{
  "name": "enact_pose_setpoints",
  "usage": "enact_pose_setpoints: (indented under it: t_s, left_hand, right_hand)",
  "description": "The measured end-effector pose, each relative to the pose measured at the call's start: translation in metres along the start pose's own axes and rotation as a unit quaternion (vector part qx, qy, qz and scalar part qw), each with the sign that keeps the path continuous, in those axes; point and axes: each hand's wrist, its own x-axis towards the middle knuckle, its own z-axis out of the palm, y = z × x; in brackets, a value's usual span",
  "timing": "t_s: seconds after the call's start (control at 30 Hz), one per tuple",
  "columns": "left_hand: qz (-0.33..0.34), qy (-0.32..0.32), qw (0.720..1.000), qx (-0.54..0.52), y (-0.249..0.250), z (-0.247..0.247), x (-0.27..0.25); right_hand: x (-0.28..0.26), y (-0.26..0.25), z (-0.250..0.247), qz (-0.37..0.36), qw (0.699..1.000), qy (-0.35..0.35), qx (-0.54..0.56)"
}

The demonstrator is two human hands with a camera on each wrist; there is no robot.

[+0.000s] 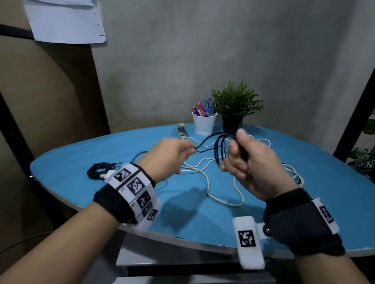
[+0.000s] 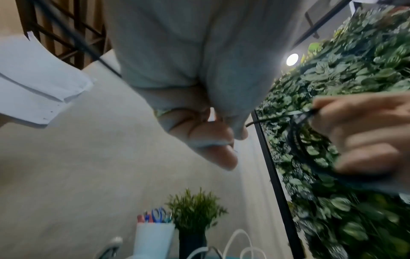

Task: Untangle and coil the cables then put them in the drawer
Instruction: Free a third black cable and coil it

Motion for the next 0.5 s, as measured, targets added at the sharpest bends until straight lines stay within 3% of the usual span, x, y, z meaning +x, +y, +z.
enact_pose_setpoints:
  t_s: [0.2,0.27,0.37,0.5]
  left_hand:
    - [-0.032,-0.152,0.986,-0.060,0.011,0.040,-0.026]
    - [-0.024,-0.206,0.977,-0.050,0.016,0.045,-0.035]
    - [-0.019,-0.246,0.968,-0.040,0.017,0.040,-0.042]
    - [0.044,-0.186,0.980,-0.064,0.023,0.017,-0.037]
  right_hand:
    - [0.007,-0.004,-0.002,-0.041,0.979,0.057,0.189]
    - [0.011,-0.001,-0.005,-0.068,0.976,0.097,0.180]
    - [0.015,0.005,-0.010,-0.099,0.985,0.142,-0.011]
    - [0.015,0.018,-0.015,-0.101,0.922,0.129,-0.350]
